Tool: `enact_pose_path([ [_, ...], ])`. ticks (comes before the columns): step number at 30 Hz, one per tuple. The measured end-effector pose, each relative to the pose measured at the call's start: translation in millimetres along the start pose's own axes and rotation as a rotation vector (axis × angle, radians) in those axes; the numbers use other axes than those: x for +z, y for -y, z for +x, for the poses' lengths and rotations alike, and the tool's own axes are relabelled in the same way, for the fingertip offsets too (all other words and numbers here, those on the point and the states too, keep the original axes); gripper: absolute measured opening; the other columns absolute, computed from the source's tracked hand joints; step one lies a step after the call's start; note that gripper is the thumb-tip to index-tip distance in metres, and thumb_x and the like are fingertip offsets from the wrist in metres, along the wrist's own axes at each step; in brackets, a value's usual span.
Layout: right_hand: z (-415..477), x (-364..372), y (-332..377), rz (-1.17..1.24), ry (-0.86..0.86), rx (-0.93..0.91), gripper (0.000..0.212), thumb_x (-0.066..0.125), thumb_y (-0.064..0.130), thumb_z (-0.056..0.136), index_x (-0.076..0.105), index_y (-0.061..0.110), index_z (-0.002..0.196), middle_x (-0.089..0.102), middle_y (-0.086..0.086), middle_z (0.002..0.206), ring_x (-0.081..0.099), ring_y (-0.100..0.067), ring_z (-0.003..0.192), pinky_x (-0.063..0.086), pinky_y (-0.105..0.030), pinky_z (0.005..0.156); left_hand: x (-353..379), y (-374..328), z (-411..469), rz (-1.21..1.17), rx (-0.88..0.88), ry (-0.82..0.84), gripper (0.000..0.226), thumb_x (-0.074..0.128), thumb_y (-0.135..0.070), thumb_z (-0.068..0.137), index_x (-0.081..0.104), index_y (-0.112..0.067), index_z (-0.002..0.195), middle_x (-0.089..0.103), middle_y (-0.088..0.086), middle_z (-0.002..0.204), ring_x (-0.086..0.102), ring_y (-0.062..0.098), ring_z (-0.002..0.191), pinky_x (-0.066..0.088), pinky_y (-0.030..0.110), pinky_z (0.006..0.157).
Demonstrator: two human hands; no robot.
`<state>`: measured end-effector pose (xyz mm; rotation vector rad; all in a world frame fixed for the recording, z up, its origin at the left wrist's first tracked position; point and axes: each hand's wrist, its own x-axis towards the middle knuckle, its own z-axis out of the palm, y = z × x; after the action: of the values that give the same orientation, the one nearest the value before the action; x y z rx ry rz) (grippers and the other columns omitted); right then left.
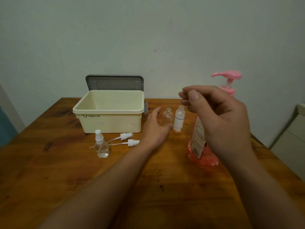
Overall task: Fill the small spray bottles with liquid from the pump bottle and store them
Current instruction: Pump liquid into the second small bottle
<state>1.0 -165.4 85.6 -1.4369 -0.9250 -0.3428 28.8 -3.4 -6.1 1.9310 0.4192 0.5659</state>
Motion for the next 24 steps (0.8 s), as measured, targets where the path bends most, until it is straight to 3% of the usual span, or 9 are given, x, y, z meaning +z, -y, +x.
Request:
enact_pose_path([
  [3, 2, -10, 4, 0.006, -0.047, -0.039, 0.016, 0.054, 0.016, 0.097, 0.069, 0.019, 0.102, 0.073, 0.007, 0.098, 0.07, -0.011, 0.092, 0.055, -0.022, 0.077, 7, 8, 12, 0.0, -0.076, -0.01, 0.078, 0.073, -0.022, 0.085, 0.029, -0.027, 0.149, 0.035, 0.0, 0.154, 0.035, 0.02, 0.139, 0.036, 0.043, 0.112],
  [13, 14, -41, 1, -0.002, -0.38, -0.164, 0.017, 0.047, 0.019, 0.1, 0.062, 0.022, 0.092, 0.068, 0.01, 0.087, 0.065, -0.006, 0.079, 0.051, -0.022, 0.071, 21, 11, 25, -0.052, -0.159, 0.06, 0.078, 0.072, -0.012, 0.084, 0.029, -0.024, 0.149, 0.039, 0.0, 0.152, 0.039, 0.018, 0.137, 0.037, 0.034, 0.107],
  [16, 22, -51, -8, -0.037, -0.489, -0.168, 0.014, 0.046, 0.023, 0.1, 0.059, 0.024, 0.095, 0.064, 0.0, 0.092, 0.062, -0.01, 0.086, 0.049, -0.025, 0.074, 23, 11, 26, -0.036, -0.159, 0.049, 0.077, 0.072, -0.014, 0.085, 0.03, -0.024, 0.149, 0.039, 0.0, 0.152, 0.039, 0.019, 0.137, 0.037, 0.036, 0.108],
  [19, 28, -55, -17, -0.08, -0.52, -0.109, 0.012, 0.047, 0.027, 0.099, 0.058, 0.029, 0.098, 0.065, 0.0, 0.101, 0.063, -0.015, 0.097, 0.05, -0.026, 0.082, 25, 12, 27, -0.017, -0.161, 0.022, 0.073, 0.072, -0.018, 0.085, 0.034, -0.023, 0.146, 0.042, 0.001, 0.149, 0.041, 0.019, 0.135, 0.039, 0.037, 0.108],
  [24, 37, -58, -25, -0.135, -0.417, 0.144, 0.02, 0.045, 0.041, 0.1, 0.061, 0.031, 0.106, 0.065, 0.013, 0.111, 0.06, -0.004, 0.107, 0.051, -0.028, 0.093, 26, 11, 27, -0.047, -0.174, -0.006, 0.058, 0.069, -0.015, 0.087, 0.042, -0.022, 0.138, 0.047, 0.002, 0.144, 0.045, 0.018, 0.13, 0.041, 0.031, 0.099],
])
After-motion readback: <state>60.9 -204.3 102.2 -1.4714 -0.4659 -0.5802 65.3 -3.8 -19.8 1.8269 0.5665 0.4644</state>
